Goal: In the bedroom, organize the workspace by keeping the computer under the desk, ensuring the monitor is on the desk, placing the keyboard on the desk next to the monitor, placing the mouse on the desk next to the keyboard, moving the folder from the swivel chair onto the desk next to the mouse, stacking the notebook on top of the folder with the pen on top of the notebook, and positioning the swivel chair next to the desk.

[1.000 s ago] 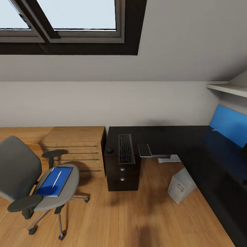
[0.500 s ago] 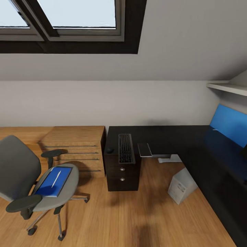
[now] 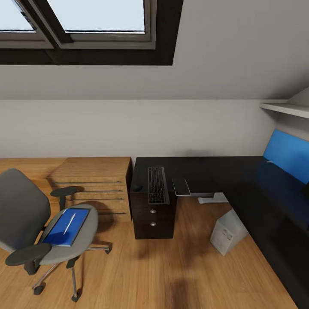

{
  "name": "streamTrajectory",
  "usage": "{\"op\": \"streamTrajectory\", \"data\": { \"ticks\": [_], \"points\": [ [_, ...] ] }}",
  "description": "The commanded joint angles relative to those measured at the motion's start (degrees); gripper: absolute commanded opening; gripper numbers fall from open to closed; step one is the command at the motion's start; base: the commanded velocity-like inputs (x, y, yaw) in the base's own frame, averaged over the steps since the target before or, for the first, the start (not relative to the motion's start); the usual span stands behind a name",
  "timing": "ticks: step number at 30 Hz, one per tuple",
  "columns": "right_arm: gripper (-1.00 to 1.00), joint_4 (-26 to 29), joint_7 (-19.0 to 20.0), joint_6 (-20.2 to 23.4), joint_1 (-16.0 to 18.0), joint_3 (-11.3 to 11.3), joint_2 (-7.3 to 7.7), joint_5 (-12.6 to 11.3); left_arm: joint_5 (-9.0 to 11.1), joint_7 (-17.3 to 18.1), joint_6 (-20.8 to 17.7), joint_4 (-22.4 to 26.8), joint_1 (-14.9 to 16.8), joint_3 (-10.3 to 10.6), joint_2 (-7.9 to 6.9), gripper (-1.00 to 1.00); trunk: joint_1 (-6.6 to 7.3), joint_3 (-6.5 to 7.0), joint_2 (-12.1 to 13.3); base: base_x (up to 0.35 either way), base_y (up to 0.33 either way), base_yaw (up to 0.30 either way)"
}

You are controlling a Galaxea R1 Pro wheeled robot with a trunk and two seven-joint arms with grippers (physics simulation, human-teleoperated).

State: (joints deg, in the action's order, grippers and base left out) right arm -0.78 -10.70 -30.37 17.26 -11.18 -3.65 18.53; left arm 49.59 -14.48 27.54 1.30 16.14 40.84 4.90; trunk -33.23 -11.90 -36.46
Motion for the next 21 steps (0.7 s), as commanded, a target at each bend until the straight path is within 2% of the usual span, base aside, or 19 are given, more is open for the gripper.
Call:
{"op": "streamTrajectory", "data": {
  "ticks": [1,3,4,5,7,8,9,10,11,12,15,16,17,19,20,21],
  "points": [
    [1.0,3.8,-0.8,0.0,0.1,-0.5,-0.27,0.2,-0.1,-2.0,-0.3,3.8,0.0,0.7,1.05,1.0,-0.24,-0.27,-0.5,0.0,0.0,0.0],
    [1.0,6.6,-0.7,0.1,0.1,-0.6,-0.5,0.0,-0.1,-4.0,-0.9,6.2,0.0,0.7,1.17,1.0,-0.68,-0.63,-1.3,0.0,0.0,0.0],
    [1.0,11.7,-0.7,0.3,0.1,-0.9,-1.18,-1.3,-0.2,-8.8,-3.9,10.8,0.0,0.7,1.32,1.0,-0.9,-0.81,-1.7,0.0,0.0,0.0],
    [1.0,13.3,-0.7,0.4,0.1,-1.0,-1.55,-2.1,-0.2,-10.7,-5.6,12.5,0.0,0.7,1.36,1.0,-1.12,-0.99,-2.1,0.0,0.0,0.0],
    [1.0,18.4,-0.6,0.7,0.4,-1.1,-3.56,-6.7,-0.3,-18.1,-14.8,21.3,0.0,0.7,1.36,1.0,-1.56,-1.35,-2.9,0.0,0.0,0.0],
    [1.0,19.1,-0.6,0.9,0.5,-1.1,-4.05,-8.1,-0.3,-19.7,-17.4,23.8,0.0,0.7,1.32,1.0,-1.78,-1.53,-3.3,0.0,0.0,0.0],
    [1.0,20.2,-0.5,1.5,1.2,-1.1,-4.92,-10.8,-0.3,-22.2,-22.7,28.9,0.0,0.6,1.22,1.0,-2.0,-1.71,-3.7,0.0,0.0,0.0],
    [1.0,20.7,-0.5,2.0,1.8,-1.1,-5.35,-11.9,-0.3,-23.2,-25.1,31.3,0.0,0.5,1.17,1.0,-2.22,-1.89,-4.1,0.0,0.0,0.0],
    [1.0,21.3,-0.4,3.3,3.5,-1.1,-6.25,-13.9,-0.3,-24.5,-29.5,35.3,0.0,0.4,1.11,1.0,-2.44,-2.07,-4.5,0.0,0.0,0.0],
    [1.0,21.7,-0.4,5.0,5.8,-1.1,-6.35,-15.2,-0.3,-25.4,-32.7,38.4,0.1,0.3,1.07,1.0,-2.66,-2.25,-4.9,0.0,0.0,0.0],
    [1.0,22.0,-0.3,8.8,10.4,-1.2,-6.35,-17.0,-0.2,-26.3,-36.3,41.9,1.5,-0.2,0.97,1.0,-3.32,-2.79,-6.1,0.0,0.0,0.0],
    [1.0,22.1,-0.3,10.6,12.4,-1.1,-6.35,-18.2,-0.2,-26.6,-37.2,42.8,2.8,-0.9,0.98,1.0,-3.54,-2.97,-6.5,0.0,0.0,0.0],
    [1.0,22.3,-0.3,13.7,17.3,-1.1,-6.35,-24.6,-0.2,-26.6,-38.6,44.9,6.4,-5.3,0.89,1.0,-3.75,-3.15,-6.9,0.0,0.0,0.0],
    [1.0,22.3,-0.3,14.5,18.7,-1.2,-6.35,-27.2,-0.2,-26.5,-39.0,46.3,7.2,-7.0,0.78,1.0,-4.19,-3.51,-7.7,0.0,0.0,0.0],
    [1.0,22.3,-0.3,15.5,20.0,-1.1,-6.35,-29.8,-0.2,-26.5,-39.8,48.2,7.6,-8.5,0.5,1.0,-4.41,-3.69,-8.1,0.0,0.0,0.0],
    [1.0,22.6,-0.3,18.6,22.5,-1.1,-6.35,-36.4,-0.2,-26.7,-43.5,54.1,8.2,-11.1,-1.21,1.0,-4.63,-3.86,-8.5,0.0,0.0,0.0]
  ]
}}
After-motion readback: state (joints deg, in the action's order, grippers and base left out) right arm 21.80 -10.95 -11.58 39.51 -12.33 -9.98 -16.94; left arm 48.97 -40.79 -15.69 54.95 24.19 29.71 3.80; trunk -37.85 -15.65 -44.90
